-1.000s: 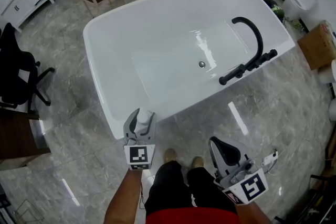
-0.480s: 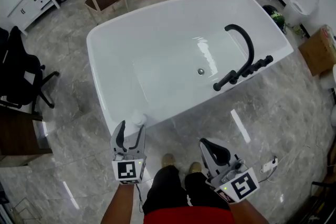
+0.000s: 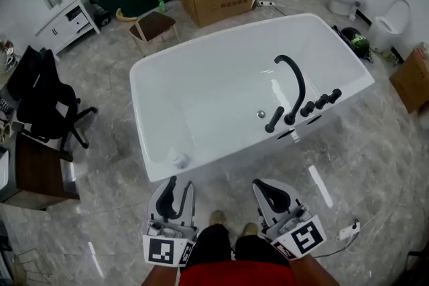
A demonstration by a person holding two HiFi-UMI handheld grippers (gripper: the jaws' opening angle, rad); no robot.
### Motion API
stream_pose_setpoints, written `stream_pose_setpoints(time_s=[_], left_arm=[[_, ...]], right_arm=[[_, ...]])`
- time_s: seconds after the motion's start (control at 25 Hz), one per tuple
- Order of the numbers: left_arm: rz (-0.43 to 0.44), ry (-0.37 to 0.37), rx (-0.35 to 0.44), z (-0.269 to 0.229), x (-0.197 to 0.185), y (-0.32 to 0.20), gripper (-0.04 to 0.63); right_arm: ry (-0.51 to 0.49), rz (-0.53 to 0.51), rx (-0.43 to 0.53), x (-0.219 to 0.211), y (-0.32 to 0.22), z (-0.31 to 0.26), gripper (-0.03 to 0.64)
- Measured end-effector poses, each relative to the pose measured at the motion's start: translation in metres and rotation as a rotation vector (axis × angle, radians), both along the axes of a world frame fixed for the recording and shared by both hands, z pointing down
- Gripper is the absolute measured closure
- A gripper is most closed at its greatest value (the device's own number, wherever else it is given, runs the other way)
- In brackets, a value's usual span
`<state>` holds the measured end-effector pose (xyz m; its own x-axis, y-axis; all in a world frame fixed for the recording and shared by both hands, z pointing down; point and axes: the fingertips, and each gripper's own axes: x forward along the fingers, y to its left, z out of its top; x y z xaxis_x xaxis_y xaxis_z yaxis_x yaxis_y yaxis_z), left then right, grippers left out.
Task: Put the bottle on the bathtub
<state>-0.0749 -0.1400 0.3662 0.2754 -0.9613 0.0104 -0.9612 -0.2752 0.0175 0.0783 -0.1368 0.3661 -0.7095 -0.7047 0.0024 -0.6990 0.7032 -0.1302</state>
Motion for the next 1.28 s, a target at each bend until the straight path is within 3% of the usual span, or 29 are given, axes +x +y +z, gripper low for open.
stream_pose_setpoints(time_s=[0.12, 0.2, 0.56, 0.72, 0.92, 1.28], left_arm=[[0.026, 0.014, 0.021, -0.029, 0.032, 0.014, 0.539], [0.043, 0.011, 0.034, -0.043, 0.050, 0.024, 0.568], [0.157, 0.026, 0.064, -0.088, 0.103, 0.045, 0.584], [0.201, 0.009, 0.070, -0.090, 0.104, 0.053, 0.584], [0.255, 0.003, 0.018, -0.078, 0.101, 0.064, 0.584], [0.277, 0.028, 0.010, -0.071, 0.090, 0.068, 0.584]], right_arm=[[-0.032, -0.017, 0.027, 0.015, 0.010, -0.016, 0.612], [-0.050, -0.031, 0.046, 0.022, 0.017, -0.027, 0.612], [-0.090, -0.061, 0.125, 0.034, 0.036, -0.069, 0.612], [-0.068, -0.063, 0.150, 0.025, 0.046, -0.079, 0.612], [-0.031, -0.059, 0.166, 0.014, 0.057, -0.081, 0.614], [0.014, -0.065, 0.163, -0.007, 0.065, -0.076, 0.614]])
